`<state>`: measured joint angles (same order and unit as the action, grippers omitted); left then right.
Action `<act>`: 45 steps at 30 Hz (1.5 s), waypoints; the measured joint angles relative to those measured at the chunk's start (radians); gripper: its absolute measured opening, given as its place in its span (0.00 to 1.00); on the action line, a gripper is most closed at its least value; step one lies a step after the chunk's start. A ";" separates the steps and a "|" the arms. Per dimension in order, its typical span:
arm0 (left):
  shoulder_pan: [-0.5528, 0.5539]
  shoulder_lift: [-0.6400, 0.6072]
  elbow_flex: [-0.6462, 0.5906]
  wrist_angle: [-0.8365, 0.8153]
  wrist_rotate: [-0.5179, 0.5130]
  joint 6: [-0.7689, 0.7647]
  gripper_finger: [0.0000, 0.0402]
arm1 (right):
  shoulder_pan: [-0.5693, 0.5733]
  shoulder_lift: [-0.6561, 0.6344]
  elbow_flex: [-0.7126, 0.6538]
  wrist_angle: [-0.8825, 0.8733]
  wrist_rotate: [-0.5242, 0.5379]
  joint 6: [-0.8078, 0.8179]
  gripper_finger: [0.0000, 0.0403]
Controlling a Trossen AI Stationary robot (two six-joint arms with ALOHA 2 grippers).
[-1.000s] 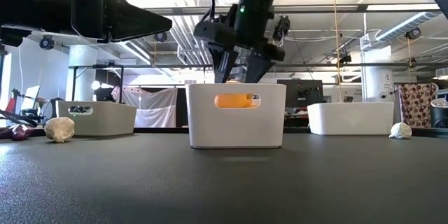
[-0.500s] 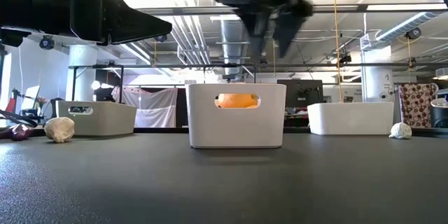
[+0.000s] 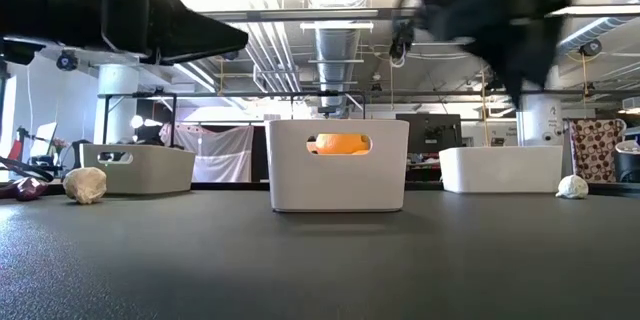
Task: Sort produce into baskets
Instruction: Put the lemon into the bottom white bin
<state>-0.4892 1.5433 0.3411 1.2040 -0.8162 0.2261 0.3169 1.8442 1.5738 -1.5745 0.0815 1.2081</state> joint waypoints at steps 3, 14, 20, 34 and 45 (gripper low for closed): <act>0.000 0.004 0.007 -0.003 0.014 -0.005 0.53 | 0.026 -0.040 -0.109 0.003 -0.079 0.000 0.90; 0.010 0.023 0.025 0.004 0.043 0.024 0.53 | 0.106 -0.116 -0.464 0.003 -0.325 -0.357 0.90; 0.015 0.023 0.033 -0.004 0.043 0.044 0.53 | 0.106 -0.110 -0.592 0.018 -0.296 -0.571 0.90; 0.052 0.098 0.059 0.003 0.040 0.043 0.53 | 0.105 -0.109 -0.766 0.232 -0.261 -0.639 0.90; 0.054 0.168 0.126 -0.003 0.041 0.053 0.53 | 0.101 -0.109 -0.778 0.268 -0.238 -0.616 0.72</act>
<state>-0.4351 1.7108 0.4667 1.2012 -0.7751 0.2794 0.4183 1.7355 0.7956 -1.3060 -0.1564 0.5920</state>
